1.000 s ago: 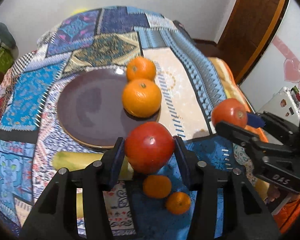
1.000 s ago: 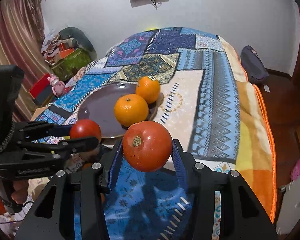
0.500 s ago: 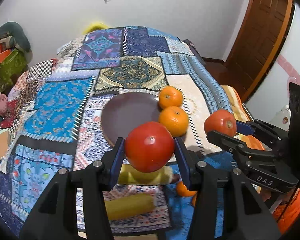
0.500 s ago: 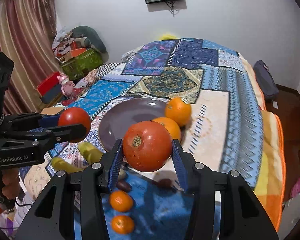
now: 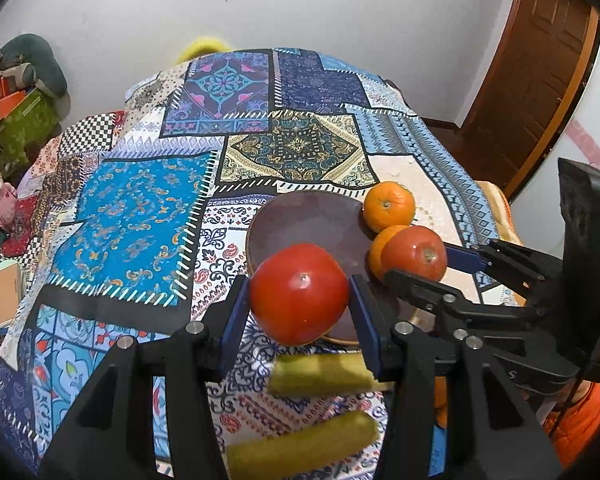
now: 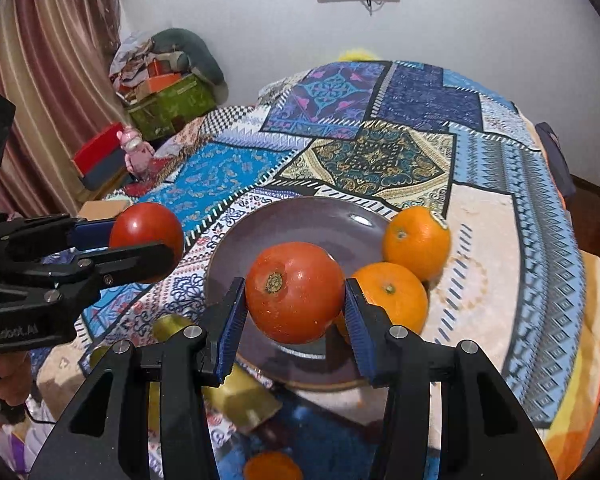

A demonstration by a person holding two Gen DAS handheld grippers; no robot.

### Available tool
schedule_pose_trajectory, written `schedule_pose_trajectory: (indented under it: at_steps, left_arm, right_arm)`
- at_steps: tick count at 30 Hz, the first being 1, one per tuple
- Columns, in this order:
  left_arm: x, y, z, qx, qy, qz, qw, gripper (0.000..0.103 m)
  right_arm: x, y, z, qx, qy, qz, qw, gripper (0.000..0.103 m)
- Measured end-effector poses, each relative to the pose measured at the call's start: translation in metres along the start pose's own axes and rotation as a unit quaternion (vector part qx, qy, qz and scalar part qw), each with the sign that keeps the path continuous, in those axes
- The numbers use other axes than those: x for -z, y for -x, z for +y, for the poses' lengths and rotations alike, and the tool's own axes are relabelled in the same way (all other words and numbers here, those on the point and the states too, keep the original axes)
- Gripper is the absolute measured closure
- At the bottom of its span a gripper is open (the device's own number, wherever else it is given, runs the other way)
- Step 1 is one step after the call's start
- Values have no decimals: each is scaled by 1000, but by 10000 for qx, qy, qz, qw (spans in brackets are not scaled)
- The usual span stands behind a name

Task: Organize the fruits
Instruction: 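Carry both tomatoes to the plate and open the right gripper on it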

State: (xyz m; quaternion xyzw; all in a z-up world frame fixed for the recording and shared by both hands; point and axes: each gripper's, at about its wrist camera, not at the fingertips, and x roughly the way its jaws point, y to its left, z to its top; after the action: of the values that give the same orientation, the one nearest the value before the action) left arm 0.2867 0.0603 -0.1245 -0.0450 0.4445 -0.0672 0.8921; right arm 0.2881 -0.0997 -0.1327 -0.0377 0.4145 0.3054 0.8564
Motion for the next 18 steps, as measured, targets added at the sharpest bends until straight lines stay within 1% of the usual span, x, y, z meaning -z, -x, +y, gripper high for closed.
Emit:
schedule_pose_trajectory:
  at_steps: [5, 9, 12, 18]
  left_arm:
    - [-3, -26, 6, 133, 59, 157, 9998, 54]
    - [-4, -44, 8, 161, 34, 256, 9995, 54]
    - [-4, -54, 10, 192, 70, 326, 9993, 54]
    - [-4, -63, 14, 264, 131, 393, 9988, 54]
  right_arm:
    - [-5, -19, -2, 86, 81, 157, 9998, 59]
    - [-10, -33, -4, 133, 256, 297, 9991, 59]
    - [-15, -39, -4, 203, 374, 342, 9985, 59]
    - [-14, -46, -5, 140, 419, 360, 9984, 58]
